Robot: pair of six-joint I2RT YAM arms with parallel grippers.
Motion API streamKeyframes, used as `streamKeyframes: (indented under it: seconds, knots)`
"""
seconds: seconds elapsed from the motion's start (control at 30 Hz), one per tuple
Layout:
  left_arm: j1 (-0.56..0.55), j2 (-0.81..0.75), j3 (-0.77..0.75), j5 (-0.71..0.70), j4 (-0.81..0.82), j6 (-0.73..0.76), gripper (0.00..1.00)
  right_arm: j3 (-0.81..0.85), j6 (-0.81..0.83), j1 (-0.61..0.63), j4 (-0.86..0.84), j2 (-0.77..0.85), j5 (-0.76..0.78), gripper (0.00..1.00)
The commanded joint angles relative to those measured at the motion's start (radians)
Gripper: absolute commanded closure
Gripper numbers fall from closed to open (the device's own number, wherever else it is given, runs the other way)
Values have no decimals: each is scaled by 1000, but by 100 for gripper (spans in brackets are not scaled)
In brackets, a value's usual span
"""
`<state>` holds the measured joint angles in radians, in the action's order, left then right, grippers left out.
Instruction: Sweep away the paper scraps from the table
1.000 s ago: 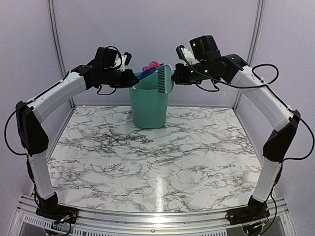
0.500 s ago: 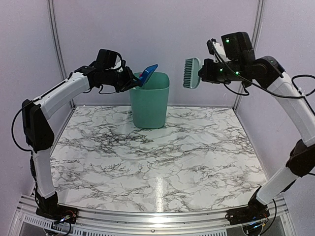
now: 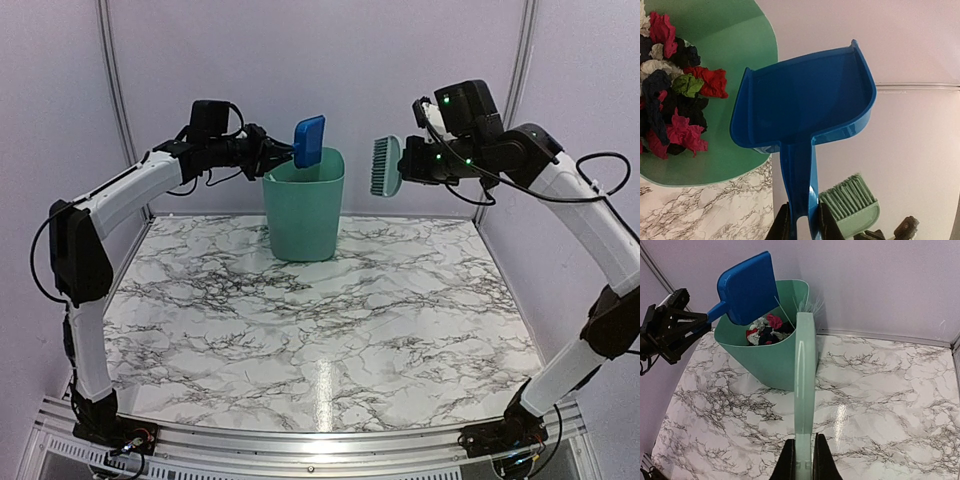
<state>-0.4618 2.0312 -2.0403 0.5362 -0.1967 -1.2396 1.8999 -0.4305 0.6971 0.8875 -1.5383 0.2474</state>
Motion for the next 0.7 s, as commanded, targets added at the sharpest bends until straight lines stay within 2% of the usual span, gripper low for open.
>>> streamKeyframes:
  seconds: [0.0, 0.1, 0.2, 0.37, 0.5, 0.67]
  knots:
    - [11, -100, 14, 34, 146, 10, 100, -37, -15, -7, -63, 47, 31, 100]
    - [10, -227, 91, 1, 128, 187, 100, -123, -16, -8, -101, 88, 44, 100]
    - [8, -406, 269, -86, 96, 448, 100, -250, -41, -11, -134, 138, 49, 100]
    - [2, -715, 636, -396, -73, 816, 100, -493, -155, -25, -235, 234, 4, 100]
    - [2, -873, 840, -615, -234, 911, 100, -656, -233, -48, -323, 253, -65, 100]
    - [2, -1014, 1094, -753, -287, 892, 100, -813, -268, -62, -450, 230, -129, 100]
